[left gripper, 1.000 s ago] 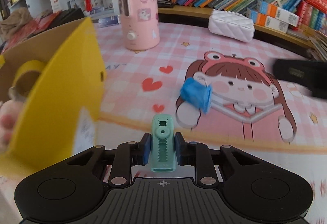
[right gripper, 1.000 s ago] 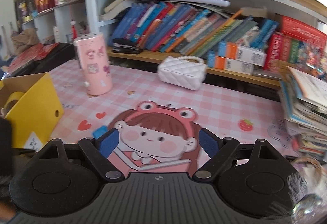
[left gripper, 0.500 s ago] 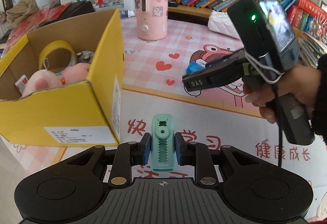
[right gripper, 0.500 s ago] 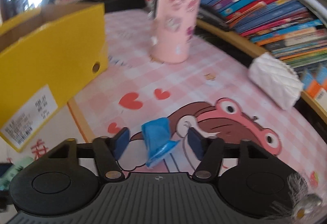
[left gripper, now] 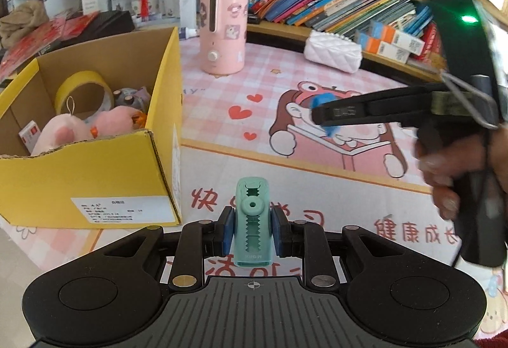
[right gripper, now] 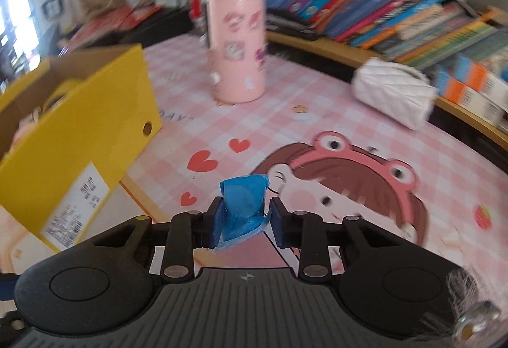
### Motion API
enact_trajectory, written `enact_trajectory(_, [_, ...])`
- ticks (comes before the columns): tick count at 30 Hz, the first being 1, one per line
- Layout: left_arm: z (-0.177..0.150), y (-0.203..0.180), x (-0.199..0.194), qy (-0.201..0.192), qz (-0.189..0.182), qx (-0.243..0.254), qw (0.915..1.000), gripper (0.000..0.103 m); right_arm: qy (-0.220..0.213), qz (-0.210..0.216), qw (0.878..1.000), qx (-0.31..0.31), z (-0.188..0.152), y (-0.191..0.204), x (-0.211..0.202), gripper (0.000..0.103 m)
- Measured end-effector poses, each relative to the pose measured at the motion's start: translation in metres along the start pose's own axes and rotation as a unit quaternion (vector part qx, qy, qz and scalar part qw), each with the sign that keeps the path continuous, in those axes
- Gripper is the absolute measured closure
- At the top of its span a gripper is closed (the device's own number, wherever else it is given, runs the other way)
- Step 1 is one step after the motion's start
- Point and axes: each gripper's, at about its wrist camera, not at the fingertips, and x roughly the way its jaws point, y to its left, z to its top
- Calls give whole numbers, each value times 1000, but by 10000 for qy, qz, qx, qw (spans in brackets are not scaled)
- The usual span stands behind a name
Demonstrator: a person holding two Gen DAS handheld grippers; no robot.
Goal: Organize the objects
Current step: 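Grasp the mint-green sharpener with the left tool while the right tool grasps the blue cap, then carry the sharpener and blue cap in both tools over the yellow box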
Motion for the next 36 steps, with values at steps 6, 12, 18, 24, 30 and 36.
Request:
enact_trajectory(6, [-5,9,-18,-154,-324,73,9993,80,-126,-470,9971,592,-22,4,-60,75])
enact_trajectory(12, [-9,32,-39,-382,-477,90,9981,80,5,-723,9918,1057,-55,31,-104,75])
enact_trajectory(18, [-23,62,-59,-451,-504,31,9977,80,164,-800,9910,1057,-77,76,-117,75])
enact_trajectory(24, [-41,95,-78,-341,-503,-38,9981,80,227,-686,9930,935,-87,120,-124,75])
enact_trajectory(30, [-59,122,-97,-288,-493,-39,9984,80,343,-562,9938,896,-96,162,-126,75])
enact_trajectory(36, [-75,150,-115,-285,-409,-66,9987,80,384,-423,9948,847,-106,200,-128,74])
